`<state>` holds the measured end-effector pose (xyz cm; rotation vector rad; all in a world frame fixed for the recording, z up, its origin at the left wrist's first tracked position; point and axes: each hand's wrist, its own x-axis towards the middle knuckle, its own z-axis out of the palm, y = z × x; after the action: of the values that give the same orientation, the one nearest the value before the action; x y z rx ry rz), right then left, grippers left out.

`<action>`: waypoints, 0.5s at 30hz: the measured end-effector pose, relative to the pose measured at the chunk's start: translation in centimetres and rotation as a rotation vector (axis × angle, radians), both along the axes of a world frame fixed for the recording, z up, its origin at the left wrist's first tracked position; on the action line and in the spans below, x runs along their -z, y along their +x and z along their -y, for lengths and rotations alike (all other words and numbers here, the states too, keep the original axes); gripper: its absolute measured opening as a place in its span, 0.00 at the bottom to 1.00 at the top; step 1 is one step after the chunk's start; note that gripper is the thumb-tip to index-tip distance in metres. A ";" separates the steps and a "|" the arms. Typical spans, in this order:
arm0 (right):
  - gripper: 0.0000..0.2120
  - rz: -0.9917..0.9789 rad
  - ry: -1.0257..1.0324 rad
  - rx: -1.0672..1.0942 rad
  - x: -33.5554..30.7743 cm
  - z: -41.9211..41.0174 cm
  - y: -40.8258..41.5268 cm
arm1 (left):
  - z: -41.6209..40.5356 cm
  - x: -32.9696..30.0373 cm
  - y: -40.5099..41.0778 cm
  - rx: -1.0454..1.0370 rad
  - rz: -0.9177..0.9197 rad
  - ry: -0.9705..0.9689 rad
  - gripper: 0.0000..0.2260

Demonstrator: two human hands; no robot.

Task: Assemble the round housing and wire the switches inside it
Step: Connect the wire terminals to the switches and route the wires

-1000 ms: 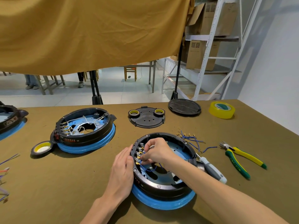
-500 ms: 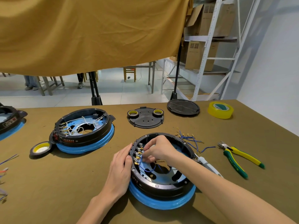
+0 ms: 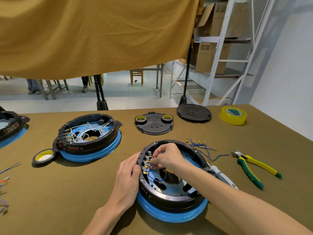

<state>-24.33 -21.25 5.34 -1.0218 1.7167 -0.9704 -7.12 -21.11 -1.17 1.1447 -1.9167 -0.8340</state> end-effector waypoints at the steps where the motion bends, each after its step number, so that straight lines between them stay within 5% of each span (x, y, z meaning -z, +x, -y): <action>1: 0.11 0.004 0.002 0.003 0.0 0.0 0.0 | 0.0 0.0 0.0 0.005 0.002 -0.007 0.32; 15: 0.01 -0.108 0.038 -0.141 -1.1 -0.2 -0.6 | 0.3 0.1 -0.1 0.003 -0.063 0.017 0.26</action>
<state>-24.98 -21.08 6.47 -1.1718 1.7185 -0.8032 -7.18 -21.36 -1.31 1.1131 -1.8631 -0.8795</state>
